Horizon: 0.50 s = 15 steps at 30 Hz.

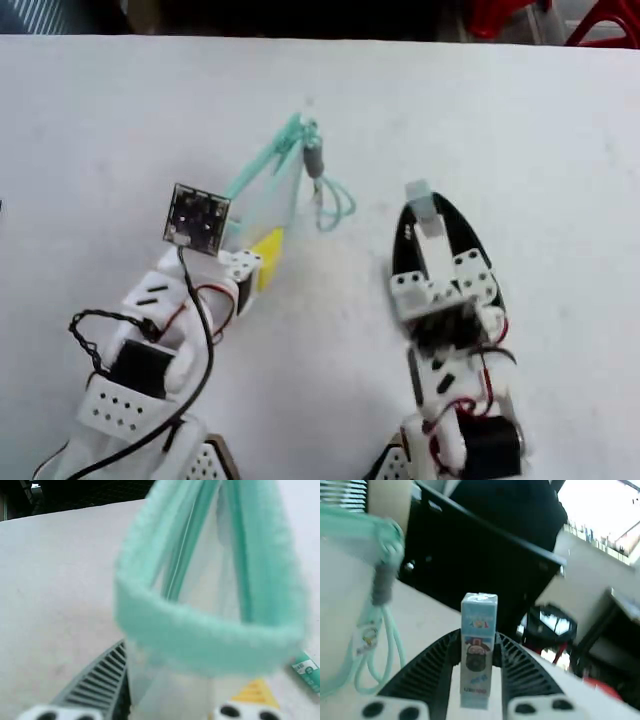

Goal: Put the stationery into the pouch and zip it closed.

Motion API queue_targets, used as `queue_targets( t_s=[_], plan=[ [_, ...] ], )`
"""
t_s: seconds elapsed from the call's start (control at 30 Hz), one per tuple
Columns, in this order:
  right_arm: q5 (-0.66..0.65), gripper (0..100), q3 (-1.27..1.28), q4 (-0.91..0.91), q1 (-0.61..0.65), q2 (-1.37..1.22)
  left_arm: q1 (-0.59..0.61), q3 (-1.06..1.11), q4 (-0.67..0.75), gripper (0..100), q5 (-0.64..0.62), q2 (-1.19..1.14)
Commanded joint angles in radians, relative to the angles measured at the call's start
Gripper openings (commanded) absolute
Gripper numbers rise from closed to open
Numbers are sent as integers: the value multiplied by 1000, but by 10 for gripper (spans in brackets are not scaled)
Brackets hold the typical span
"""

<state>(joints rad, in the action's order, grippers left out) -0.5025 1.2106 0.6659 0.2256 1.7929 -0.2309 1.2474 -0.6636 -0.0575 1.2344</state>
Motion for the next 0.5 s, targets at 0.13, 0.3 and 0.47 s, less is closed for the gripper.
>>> queue_targets(
  t_s=[0.13, 0.3, 0.47],
  plan=[
    [-63, 17, -279, 45, 145, -64, -15, -9, -8, 218, 11, -12],
    [43, 17, -502, 56, 147, -364, -13, -9, -8, 218, 11, -12],
    [166, 17, -770, 137, 174, -677, -13, -9, -8, 218, 9, -12]
  ],
)
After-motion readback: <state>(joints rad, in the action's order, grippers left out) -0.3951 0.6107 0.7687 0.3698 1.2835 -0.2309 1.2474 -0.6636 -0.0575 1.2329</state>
